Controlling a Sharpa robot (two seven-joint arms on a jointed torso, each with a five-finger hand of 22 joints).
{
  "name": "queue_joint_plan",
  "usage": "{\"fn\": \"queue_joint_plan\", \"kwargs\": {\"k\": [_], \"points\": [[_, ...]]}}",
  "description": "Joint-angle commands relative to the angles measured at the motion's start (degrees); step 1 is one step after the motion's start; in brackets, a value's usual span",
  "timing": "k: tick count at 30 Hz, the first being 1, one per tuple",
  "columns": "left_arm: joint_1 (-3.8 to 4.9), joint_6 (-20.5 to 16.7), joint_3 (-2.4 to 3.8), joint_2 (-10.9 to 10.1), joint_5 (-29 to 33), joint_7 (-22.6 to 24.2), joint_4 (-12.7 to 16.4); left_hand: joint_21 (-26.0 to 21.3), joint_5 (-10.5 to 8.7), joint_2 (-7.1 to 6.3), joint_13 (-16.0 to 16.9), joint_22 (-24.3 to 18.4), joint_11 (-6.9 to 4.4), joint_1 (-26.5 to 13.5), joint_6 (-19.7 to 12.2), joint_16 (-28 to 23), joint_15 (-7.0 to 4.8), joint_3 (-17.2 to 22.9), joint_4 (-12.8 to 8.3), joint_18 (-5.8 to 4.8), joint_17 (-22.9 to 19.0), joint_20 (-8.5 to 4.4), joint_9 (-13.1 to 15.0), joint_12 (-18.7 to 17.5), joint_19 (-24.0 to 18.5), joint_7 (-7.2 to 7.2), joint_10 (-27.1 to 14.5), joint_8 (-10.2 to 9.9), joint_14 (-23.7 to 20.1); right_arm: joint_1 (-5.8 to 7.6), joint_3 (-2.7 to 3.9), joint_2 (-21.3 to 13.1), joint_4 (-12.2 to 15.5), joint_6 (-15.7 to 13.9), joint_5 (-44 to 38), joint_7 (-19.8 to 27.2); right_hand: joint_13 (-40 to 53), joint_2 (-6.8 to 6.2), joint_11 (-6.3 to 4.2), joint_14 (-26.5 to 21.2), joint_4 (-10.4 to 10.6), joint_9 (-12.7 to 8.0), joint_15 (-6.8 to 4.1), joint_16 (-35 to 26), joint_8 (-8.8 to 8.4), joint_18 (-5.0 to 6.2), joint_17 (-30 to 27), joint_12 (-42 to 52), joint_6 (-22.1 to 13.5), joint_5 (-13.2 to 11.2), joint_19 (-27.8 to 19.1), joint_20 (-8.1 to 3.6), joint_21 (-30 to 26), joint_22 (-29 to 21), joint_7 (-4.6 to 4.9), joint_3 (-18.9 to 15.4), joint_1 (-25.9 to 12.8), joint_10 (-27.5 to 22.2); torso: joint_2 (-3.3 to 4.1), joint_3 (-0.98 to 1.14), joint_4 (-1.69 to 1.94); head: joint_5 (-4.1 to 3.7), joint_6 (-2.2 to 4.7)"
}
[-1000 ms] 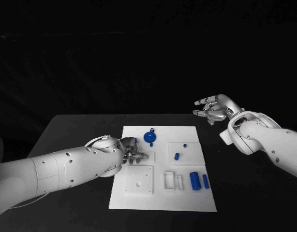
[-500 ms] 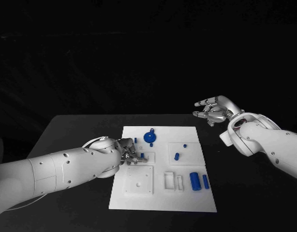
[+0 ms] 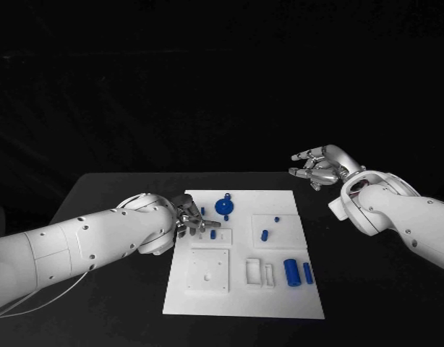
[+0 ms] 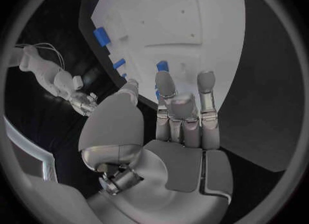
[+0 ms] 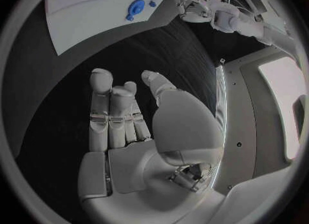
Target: Assemble the parts on the task board
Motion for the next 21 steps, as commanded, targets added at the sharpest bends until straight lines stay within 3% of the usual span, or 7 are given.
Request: {"fn": "queue_joint_plan", "kwargs": {"k": [1,6,10,11,15,17,21], "points": [[1.32,2.19,0.45,-0.68,9.74,0.76,0.14,-0.85,-0.14,0.34,0.03,-0.25,0.76,0.43,-1.62,-2.15,0.01,0.31,-0.16,-0.92,-2.39,-0.42,-3.49,-1.42,-0.44,0.44,2.39,-0.17,-1.32,-0.06,0.03,0.06,-0.13,-0.3,-0.09,0.67,0.03,-0.03,-0.46,0.17,-0.08,0.04,-0.18,0.32,-0.2,0.81,0.03,0.24,0.33,0.2,2.43,-0.25,0.16,0.0,-0.08,0.4,-0.34,0.08,0.0,0.02,-0.04,0.15,0.26],[3.33,4.13,0.74,-1.1,12.52,0.59,-1.54,-2.5,1.91,4.67,0.48,-1.01,1.2,2.18,-5.71,-4.79,0.27,1.41,-3.41,-1.03,-4.2,-0.3,-9.69,-4.56,-0.84,1.74,2.16,-0.15,-1.99,-0.07,0.03,0.15,-0.38,-0.24,-0.08,0.65,0.03,-0.03,-0.46,0.17,-0.08,0.04,-0.18,0.32,-0.2,0.81,0.03,0.24,0.33,0.2,2.43,-0.25,0.16,0.0,-0.08,0.4,-0.34,0.08,-0.02,-0.05,0.09,0.35,0.47],[4.5,5.22,0.82,-0.33,13.65,0.6,-4.9,-4.02,12.77,9.82,0.91,-1.68,1.76,4.4,-9.06,-6.36,0.56,0.56,-11.18,-1.24,-5.35,-0.15,-16.71,-6.56,-1.48,2.6,0.67,-0.18,-3.13,-0.08,0.03,0.25,-0.53,-0.17,-0.08,0.64,0.02,-0.1,-0.46,0.16,-0.09,0.04,-0.17,0.28,-0.2,0.79,0.02,0.21,0.36,0.32,2.42,-0.24,0.16,-0.03,-0.08,0.55,-0.39,0.09,0.08,-0.05,0.02,0.44,0.73],[4.68,5.4,0.82,-0.04,13.77,0.63,-5.78,-4.38,13.25,11.13,1.2,-1.84,1.73,4.34,-9.46,-6.37,0.73,-0.17,-12.94,-1.24,-5.77,-0.15,-20.05,-6.78,-1.36,2.92,0.55,0.15,-3.16,-0.08,0.03,0.28,-0.56,-0.15,-0.07,0.64,0.02,-0.1,-0.46,0.16,-0.09,0.04,-0.17,0.28,-0.2,0.79,0.02,0.21,0.36,0.32,2.42,-0.24,0.16,-0.03,-0.08,0.55,-0.39,0.09,0.12,-0.04,-0.02,0.48,0.77],[5.41,7.95,0.85,1.76,13.81,0.74,-10.72,-5.3,12.23,12.93,2.23,-1.79,2.18,2.98,-10.82,-5.87,0.83,-2.89,-16.03,-1.17,-6.99,0.05,-28.73,-7.41,-0.97,3.78,0.46,-0.08,-3.44,-0.08,0.03,0.46,-0.7,-0.07,-0.06,0.67,0.03,-0.11,-0.45,0.16,0.0,0.05,-0.16,0.26,-0.19,0.74,0.01,0.22,0.43,0.31,2.43,-0.24,0.24,-0.01,-0.08,0.52,-0.57,0.11,0.23,-0.03,-0.19,0.59,0.82],[5.65,9.26,0.86,2.55,13.64,0.91,-12.63,-5.53,8.61,12.48,2.31,-1.8,2.59,1.99,-13.82,-5.94,1.12,-3.56,-15.36,-1.13,-7.2,0.22,-30.4,-7.56,-1.08,4.84,0.26,-0.19,-3.63,-0.08,0.03,0.55,-0.73,-0.05,-0.05,0.67,0.03,-0.11,-0.45,0.16,0.0,0.05,-0.16,0.26,-0.19,0.74,0.01,0.22,0.43,0.31,2.43,-0.24,0.24,-0.01,-0.08,0.52,-0.57,0.11,0.33,-0.03,-0.3,0.62,0.9],[5.89,11.26,0.86,4.23,12.88,1.39,-16.09,-5.99,7.35,10.36,2.81,-1.49,2.62,1.56,-13.04,-5.47,1.12,-2.65,-12.98,-0.93,-7.72,0.36,-33.56,-7.6,-0.85,4.79,0.22,-0.04,-3.71,-0.08,0.03,0.67,-0.73,-0.03,-0.05,0.66,0.03,-0.11,-0.45,0.16,0.0,0.05,-0.16,0.26,-0.19,0.74,0.01,0.22,0.43,0.31,2.43,-0.24,0.24,-0.01,-0.08,0.52,-0.57,0.11,0.57,-0.03,-0.48,0.69,1.05]]}}
